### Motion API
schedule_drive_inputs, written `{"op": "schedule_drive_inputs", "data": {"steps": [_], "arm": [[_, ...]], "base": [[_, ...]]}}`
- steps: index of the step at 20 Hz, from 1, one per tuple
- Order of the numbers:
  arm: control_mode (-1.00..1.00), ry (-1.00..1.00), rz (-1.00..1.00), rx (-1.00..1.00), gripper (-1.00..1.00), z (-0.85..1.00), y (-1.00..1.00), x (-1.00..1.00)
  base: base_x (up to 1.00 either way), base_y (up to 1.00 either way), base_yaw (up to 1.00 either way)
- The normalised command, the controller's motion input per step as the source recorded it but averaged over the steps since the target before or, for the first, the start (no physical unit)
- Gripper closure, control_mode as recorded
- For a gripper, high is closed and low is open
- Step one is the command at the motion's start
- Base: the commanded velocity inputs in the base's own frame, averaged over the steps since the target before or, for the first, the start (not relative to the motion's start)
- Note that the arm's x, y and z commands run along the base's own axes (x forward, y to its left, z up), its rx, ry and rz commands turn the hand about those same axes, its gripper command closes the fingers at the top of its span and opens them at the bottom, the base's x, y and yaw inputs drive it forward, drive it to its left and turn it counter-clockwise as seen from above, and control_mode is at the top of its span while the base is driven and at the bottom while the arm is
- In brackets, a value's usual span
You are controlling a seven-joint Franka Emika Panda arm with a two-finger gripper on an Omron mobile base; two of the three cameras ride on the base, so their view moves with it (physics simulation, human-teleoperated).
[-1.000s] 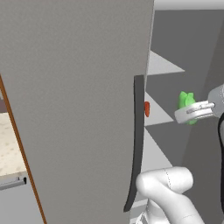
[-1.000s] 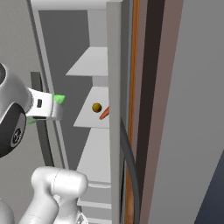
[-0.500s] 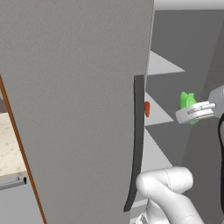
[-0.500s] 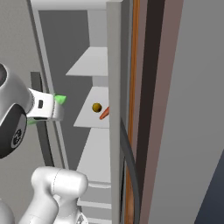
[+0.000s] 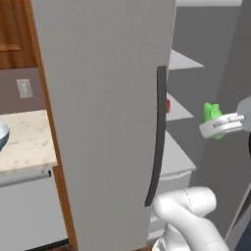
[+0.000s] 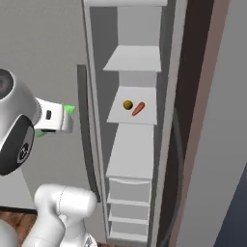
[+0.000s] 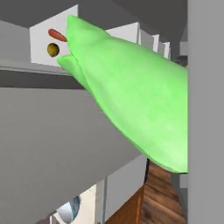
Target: Take the corn, carrot, and lemon from the freezer and place them in the bowl on the counter.
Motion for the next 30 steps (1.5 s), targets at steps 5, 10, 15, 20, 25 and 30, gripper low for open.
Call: {"op": "schedule_drive_inputs", "data": {"steps": [5,10,15,20,25,30], "arm": [[1.00,0.00,0.00,0.00,1.00,0.00,0.00,0.00],[1.00,0.00,0.00,0.00,1.00,0.00,0.00,0.00],[1.00,0.00,0.00,0.00,1.00,0.00,0.00,0.00],[1.00,0.00,0.00,0.00,1.00,0.00,0.00,0.00],[1.00,0.00,0.00,0.00,1.00,0.00,0.00,0.00],[1.00,0.00,0.00,0.00,1.00,0.00,0.00,0.00]], "base": [[-0.27,1.00,0.00],[-0.01,1.00,0.00],[0.00,1.00,0.00],[0.00,1.00,0.00],[0.35,0.82,0.00],[0.80,0.27,0.00]]}}
